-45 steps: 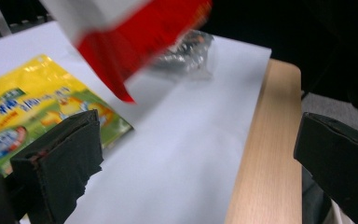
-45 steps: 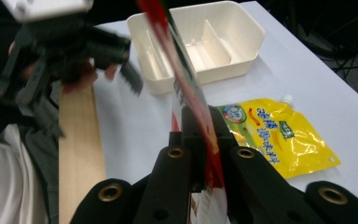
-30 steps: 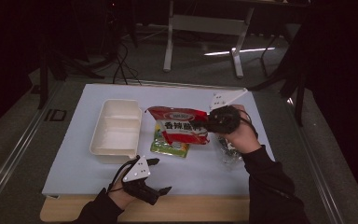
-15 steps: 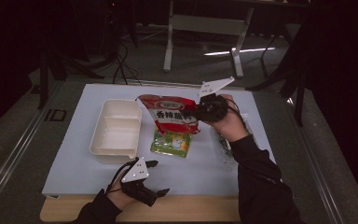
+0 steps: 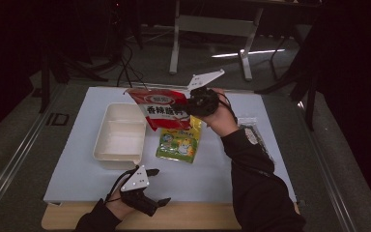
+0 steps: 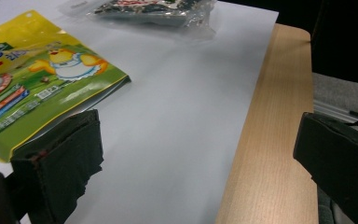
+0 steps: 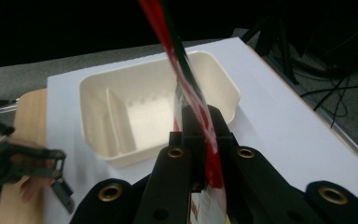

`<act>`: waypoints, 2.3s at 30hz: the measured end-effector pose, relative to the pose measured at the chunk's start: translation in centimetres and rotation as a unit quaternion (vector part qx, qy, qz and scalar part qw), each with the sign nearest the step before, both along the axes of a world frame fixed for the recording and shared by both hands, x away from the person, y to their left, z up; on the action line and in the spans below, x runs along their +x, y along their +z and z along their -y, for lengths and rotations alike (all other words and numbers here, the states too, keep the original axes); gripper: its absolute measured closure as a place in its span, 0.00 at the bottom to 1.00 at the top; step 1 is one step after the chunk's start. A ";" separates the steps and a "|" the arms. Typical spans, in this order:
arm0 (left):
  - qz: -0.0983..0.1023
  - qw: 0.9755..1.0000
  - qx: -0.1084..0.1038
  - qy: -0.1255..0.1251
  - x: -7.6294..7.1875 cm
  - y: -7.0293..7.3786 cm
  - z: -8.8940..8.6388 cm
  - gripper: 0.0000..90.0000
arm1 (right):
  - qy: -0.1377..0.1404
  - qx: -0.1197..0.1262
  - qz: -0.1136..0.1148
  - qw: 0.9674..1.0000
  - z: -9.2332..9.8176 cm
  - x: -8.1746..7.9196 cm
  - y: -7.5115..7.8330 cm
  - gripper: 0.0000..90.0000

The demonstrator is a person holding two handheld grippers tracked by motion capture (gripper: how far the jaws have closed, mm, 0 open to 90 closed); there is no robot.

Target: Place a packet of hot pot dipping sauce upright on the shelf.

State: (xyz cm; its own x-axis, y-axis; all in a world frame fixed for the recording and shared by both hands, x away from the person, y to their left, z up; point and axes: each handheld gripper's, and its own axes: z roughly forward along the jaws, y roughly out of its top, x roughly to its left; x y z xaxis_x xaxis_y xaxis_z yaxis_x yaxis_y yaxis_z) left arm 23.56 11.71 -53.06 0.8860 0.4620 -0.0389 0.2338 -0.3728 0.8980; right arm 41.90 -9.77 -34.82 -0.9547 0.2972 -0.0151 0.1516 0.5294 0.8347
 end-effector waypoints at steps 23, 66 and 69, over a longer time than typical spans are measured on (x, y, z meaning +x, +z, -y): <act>-0.001 1.000 -0.006 0.010 -0.6 -0.2 -1.0 0.03 | -0.008 0.020 -0.008 1.000 -8.1 4.8 -2.8 1.00; -0.003 1.000 -0.010 0.012 -1.1 -0.2 -1.3 0.03 | -0.030 0.074 -0.055 0.995 -14.6 8.2 -10.0 1.00; -0.003 1.000 -0.009 0.012 -1.1 -0.2 -1.3 0.03 | -0.031 0.078 -0.060 0.995 -14.6 8.0 -10.2 1.00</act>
